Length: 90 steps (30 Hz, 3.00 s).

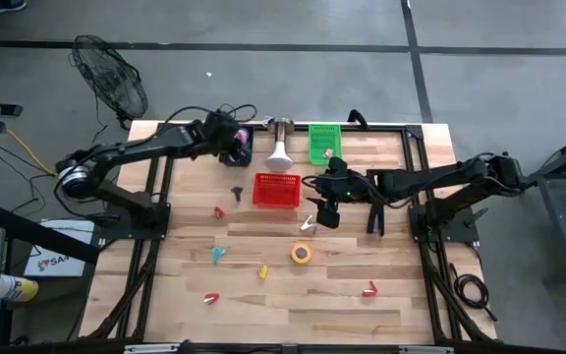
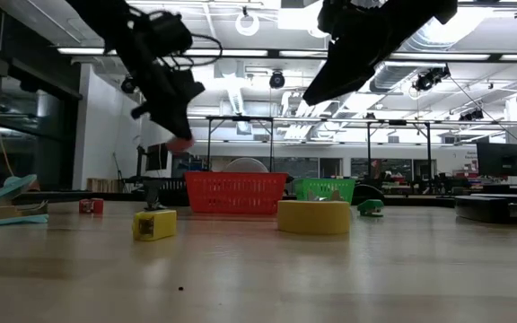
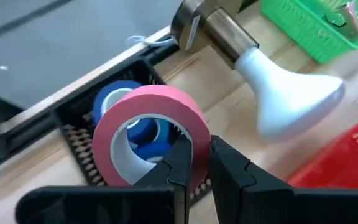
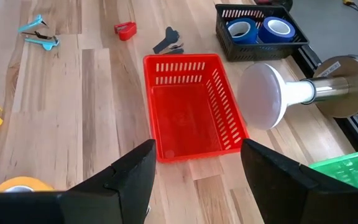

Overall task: Pick and place Stapler, Stapler remover, tape
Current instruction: Put the pink tape into the black basket

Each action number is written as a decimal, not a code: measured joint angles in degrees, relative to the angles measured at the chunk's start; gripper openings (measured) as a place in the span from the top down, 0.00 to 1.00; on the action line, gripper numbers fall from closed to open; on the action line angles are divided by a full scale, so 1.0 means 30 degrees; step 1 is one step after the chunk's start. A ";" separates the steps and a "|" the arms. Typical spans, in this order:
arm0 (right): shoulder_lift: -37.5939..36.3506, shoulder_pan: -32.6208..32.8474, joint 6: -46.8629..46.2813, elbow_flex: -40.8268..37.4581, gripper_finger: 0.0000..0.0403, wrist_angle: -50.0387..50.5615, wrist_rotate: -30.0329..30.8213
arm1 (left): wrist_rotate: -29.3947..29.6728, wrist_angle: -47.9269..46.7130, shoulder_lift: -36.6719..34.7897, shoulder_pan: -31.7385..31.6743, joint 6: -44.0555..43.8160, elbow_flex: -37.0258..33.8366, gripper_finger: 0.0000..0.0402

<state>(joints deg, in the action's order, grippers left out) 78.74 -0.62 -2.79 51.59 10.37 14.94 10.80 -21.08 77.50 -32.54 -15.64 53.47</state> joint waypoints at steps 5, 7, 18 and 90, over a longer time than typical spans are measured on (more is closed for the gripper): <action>0.0000 0.0000 0.0015 0.0000 0.44 0.0044 0.0045 | -0.3301 0.2509 0.1589 -0.0965 0.0760 0.0000 0.92; 0.0000 0.0000 0.0015 0.0000 0.44 0.0044 0.0045 | -0.4237 0.2963 0.2075 -0.1302 0.0789 -0.0007 0.92; 0.0000 0.0000 0.0029 0.0000 0.44 0.0150 0.0045 | -0.3850 0.3396 0.3226 -0.2483 0.0862 -0.0029 0.92; 0.0007 -0.0007 -0.1078 0.0000 0.44 0.0219 0.0905 | -0.2060 -0.5327 0.7619 -0.3781 0.2179 0.6674 0.79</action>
<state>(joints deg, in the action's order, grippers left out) 78.76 -0.64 -6.02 51.59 11.03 17.65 4.62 -37.06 100.36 -43.88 -9.10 73.49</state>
